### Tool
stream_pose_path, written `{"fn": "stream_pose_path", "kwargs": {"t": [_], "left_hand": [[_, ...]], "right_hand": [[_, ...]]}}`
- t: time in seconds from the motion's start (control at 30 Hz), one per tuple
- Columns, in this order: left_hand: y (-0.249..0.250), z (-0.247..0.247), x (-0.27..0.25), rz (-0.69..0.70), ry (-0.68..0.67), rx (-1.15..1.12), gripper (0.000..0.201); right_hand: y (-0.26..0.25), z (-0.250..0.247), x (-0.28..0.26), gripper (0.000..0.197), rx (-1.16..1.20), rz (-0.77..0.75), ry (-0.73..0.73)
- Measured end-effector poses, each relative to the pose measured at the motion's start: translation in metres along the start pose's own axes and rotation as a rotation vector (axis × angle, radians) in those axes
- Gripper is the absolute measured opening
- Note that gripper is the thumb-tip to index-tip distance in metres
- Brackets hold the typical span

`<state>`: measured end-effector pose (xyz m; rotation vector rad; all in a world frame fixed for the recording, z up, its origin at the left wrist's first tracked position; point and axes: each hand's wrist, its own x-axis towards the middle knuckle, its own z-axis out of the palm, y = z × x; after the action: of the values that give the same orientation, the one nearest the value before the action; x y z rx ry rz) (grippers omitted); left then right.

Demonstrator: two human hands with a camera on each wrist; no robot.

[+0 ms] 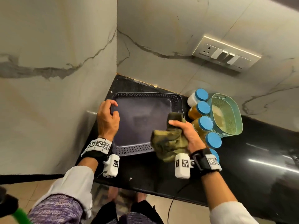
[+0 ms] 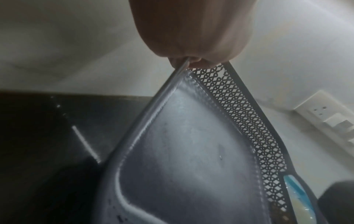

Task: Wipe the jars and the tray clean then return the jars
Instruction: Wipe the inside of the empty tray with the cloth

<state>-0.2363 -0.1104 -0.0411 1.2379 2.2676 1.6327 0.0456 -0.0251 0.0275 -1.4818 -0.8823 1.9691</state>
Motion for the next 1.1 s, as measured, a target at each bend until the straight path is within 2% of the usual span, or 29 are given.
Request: {"fn": "stream_pose_path", "kwargs": {"t": [0.03, 0.1, 0.17, 0.23, 0.37, 0.43, 0.47, 0.53, 0.63, 0.77, 0.87, 0.97, 1.07, 1.1], "left_hand": [[-0.002, 0.001, 0.0, -0.009, 0.012, 0.005, 0.033], [-0.015, 0.006, -0.006, -0.061, 0.012, 0.03, 0.036], [-0.031, 0.01, -0.018, -0.119, -0.022, 0.068, 0.037], [-0.044, 0.012, -0.024, -0.194, -0.044, 0.082, 0.037], [-0.049, 0.01, -0.036, -0.379, -0.021, 0.082, 0.046], [-0.053, 0.007, -0.053, -0.512, -0.024, 0.117, 0.054], [-0.049, 0.008, -0.063, -0.564, -0.046, 0.118, 0.05], [-0.04, 0.01, -0.08, -0.637, -0.106, 0.12, 0.029], [-0.038, 0.018, -0.08, -0.698, -0.081, 0.107, 0.006], [-0.043, 0.025, -0.079, -0.685, 0.064, 0.039, 0.006], [-0.048, 0.026, -0.078, -0.584, 0.104, 0.019, 0.005], [-0.053, 0.031, -0.069, -0.486, 0.105, 0.061, 0.015], [-0.056, 0.037, -0.06, -0.507, 0.133, 0.069, 0.001], [-0.056, 0.037, -0.06, -0.505, 0.142, 0.074, 0.003]], "right_hand": [[0.004, -0.006, 0.002, 0.018, -0.193, -0.093, 0.104], [0.02, -0.011, 0.012, 0.017, -0.738, -0.241, 0.268], [0.039, -0.007, 0.018, 0.02, -1.206, -0.256, 0.29], [0.049, 0.003, 0.024, 0.022, -1.409, -0.244, 0.258], [0.043, 0.017, 0.035, 0.029, -1.548, -0.219, 0.272], [0.043, 0.024, 0.044, 0.032, -1.649, -0.182, 0.223], [0.039, 0.025, 0.045, 0.033, -1.706, -0.176, 0.202], [0.033, 0.027, 0.047, 0.033, -1.817, -0.184, 0.162], [0.02, 0.036, 0.058, 0.029, -1.968, -0.275, 0.131], [0.005, 0.038, 0.07, 0.027, -2.151, -0.334, 0.071], [0.007, 0.029, 0.074, 0.026, -2.25, -0.244, -0.034], [0.017, 0.017, 0.076, 0.031, -2.219, -0.141, -0.051], [0.025, 0.01, 0.077, 0.033, -2.144, -0.105, -0.01], [0.026, 0.009, 0.078, 0.034, -2.122, -0.108, 0.001]]}}
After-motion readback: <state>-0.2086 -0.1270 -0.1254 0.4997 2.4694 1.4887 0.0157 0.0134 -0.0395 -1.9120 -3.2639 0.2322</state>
